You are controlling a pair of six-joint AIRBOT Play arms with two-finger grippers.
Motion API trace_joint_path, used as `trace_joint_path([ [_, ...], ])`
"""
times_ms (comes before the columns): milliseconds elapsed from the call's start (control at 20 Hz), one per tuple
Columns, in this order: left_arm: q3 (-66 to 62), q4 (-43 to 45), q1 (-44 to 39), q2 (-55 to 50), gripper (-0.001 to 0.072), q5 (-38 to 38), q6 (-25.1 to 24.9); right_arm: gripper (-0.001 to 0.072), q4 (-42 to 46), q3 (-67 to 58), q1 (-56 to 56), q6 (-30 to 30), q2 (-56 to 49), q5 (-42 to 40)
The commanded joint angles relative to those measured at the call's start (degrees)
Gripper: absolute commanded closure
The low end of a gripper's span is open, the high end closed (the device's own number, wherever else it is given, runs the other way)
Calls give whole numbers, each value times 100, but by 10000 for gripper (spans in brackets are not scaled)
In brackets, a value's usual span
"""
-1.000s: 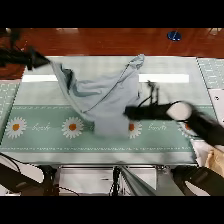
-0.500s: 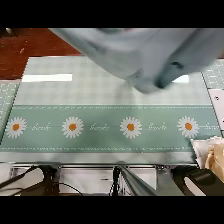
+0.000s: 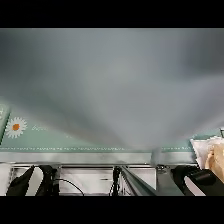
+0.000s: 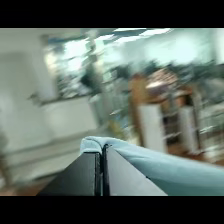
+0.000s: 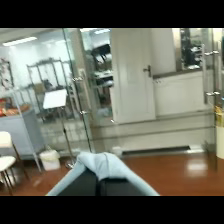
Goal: Fold the shirts.
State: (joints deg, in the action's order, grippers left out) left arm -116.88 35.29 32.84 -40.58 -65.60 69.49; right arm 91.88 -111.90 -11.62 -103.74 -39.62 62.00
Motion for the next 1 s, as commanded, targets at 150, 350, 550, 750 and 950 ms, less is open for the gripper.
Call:
trace_joint_path([
  [150,-2,1469,59,391,688,-2557,782,680,352,-350,9,275,7,2260],
  [350,162,1467,61,304,688,-3469,885,680,1025,-350,9,603,-236,3847],
  [550,1384,1257,70,81,688,-3180,938,679,1071,-350,9,1294,-1285,4081],
  [750,2492,984,-210,-671,689,-2730,601,679,1290,-350,9,1709,-2682,3112],
  [950,2699,1818,-1567,-1919,689,-1604,492,679,1316,-350,17,1829,-3827,1843],
])
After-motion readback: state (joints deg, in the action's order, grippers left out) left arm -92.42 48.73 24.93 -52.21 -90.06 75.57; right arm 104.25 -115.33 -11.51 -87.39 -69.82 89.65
